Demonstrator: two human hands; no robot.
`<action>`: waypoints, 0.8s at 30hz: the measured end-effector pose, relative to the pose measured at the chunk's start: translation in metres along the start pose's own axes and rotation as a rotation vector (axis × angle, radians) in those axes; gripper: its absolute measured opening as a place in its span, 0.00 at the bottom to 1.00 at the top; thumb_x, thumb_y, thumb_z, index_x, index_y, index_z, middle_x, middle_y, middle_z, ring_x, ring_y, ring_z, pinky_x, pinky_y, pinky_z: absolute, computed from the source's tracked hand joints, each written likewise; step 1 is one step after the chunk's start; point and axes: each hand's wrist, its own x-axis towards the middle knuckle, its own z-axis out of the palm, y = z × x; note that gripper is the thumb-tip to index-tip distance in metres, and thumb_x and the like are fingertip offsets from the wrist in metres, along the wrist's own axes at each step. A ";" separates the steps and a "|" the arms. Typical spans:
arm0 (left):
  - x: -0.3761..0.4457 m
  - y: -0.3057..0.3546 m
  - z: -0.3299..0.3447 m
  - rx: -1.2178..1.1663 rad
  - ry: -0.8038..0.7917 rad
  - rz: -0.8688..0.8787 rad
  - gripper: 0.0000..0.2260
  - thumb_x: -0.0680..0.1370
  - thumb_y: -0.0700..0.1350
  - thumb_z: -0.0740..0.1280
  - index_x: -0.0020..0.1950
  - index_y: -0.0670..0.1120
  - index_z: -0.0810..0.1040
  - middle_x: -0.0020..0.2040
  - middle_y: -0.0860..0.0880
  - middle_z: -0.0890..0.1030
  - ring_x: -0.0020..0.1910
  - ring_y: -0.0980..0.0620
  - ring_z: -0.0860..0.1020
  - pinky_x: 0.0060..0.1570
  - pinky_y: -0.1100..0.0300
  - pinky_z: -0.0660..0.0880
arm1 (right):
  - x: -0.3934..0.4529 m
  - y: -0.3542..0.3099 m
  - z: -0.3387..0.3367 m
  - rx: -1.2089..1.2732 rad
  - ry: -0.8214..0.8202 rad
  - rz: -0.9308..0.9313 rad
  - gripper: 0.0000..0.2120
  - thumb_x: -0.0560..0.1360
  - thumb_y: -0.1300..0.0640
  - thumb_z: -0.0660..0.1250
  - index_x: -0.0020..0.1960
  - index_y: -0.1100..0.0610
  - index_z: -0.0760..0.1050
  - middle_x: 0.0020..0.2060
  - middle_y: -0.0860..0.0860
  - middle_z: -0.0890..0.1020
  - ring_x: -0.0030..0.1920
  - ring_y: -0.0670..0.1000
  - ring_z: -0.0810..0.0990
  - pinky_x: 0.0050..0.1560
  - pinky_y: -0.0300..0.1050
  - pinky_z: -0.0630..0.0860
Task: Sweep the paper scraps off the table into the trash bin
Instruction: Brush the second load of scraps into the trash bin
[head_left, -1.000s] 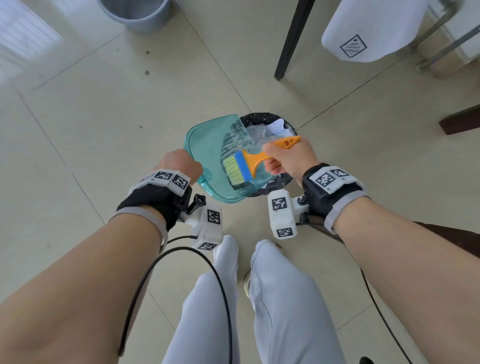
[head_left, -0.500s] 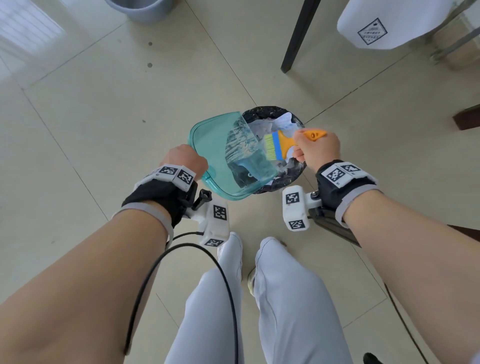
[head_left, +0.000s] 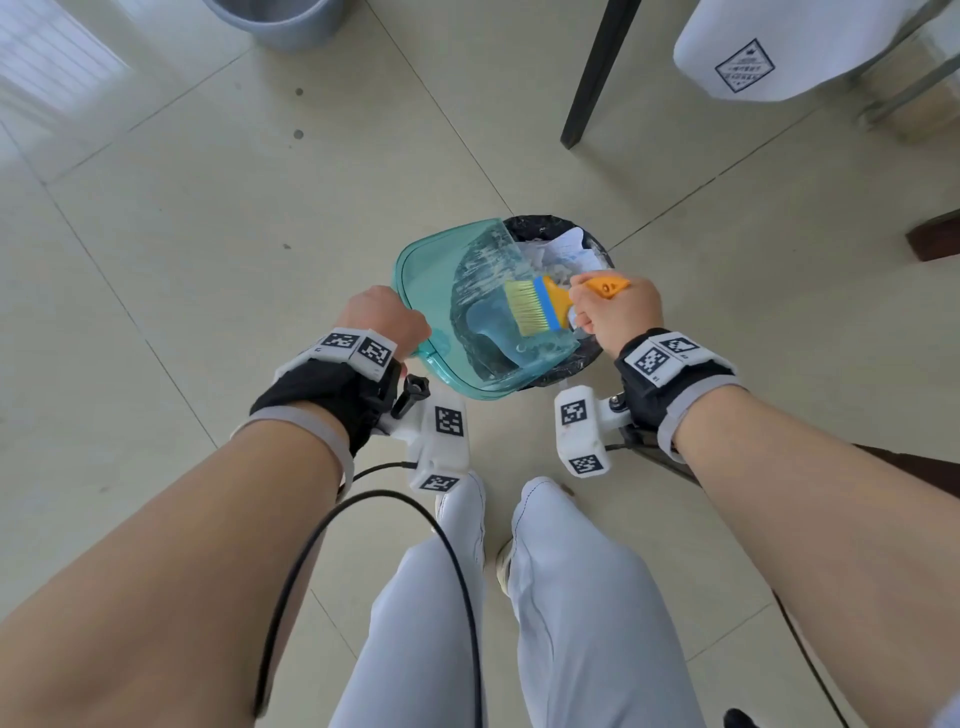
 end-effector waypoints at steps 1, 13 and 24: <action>-0.001 -0.001 0.000 -0.003 0.001 -0.005 0.02 0.75 0.38 0.62 0.45 0.40 0.73 0.47 0.40 0.81 0.45 0.42 0.83 0.51 0.49 0.79 | 0.002 -0.001 -0.002 -0.001 0.029 -0.002 0.07 0.74 0.62 0.65 0.41 0.58 0.80 0.31 0.57 0.79 0.32 0.55 0.76 0.42 0.55 0.79; -0.005 -0.001 -0.003 -0.006 -0.029 -0.028 0.08 0.76 0.39 0.62 0.51 0.36 0.76 0.49 0.40 0.83 0.47 0.42 0.84 0.51 0.50 0.79 | -0.013 -0.029 0.010 0.253 -0.287 0.127 0.06 0.76 0.61 0.68 0.49 0.63 0.79 0.25 0.51 0.80 0.23 0.45 0.78 0.30 0.37 0.78; -0.014 -0.004 0.001 0.035 -0.020 0.015 0.12 0.76 0.40 0.62 0.35 0.47 0.64 0.47 0.43 0.82 0.42 0.43 0.84 0.49 0.49 0.81 | 0.000 -0.016 -0.009 -0.025 0.126 -0.029 0.09 0.74 0.62 0.63 0.42 0.62 0.81 0.31 0.57 0.77 0.30 0.53 0.72 0.37 0.46 0.73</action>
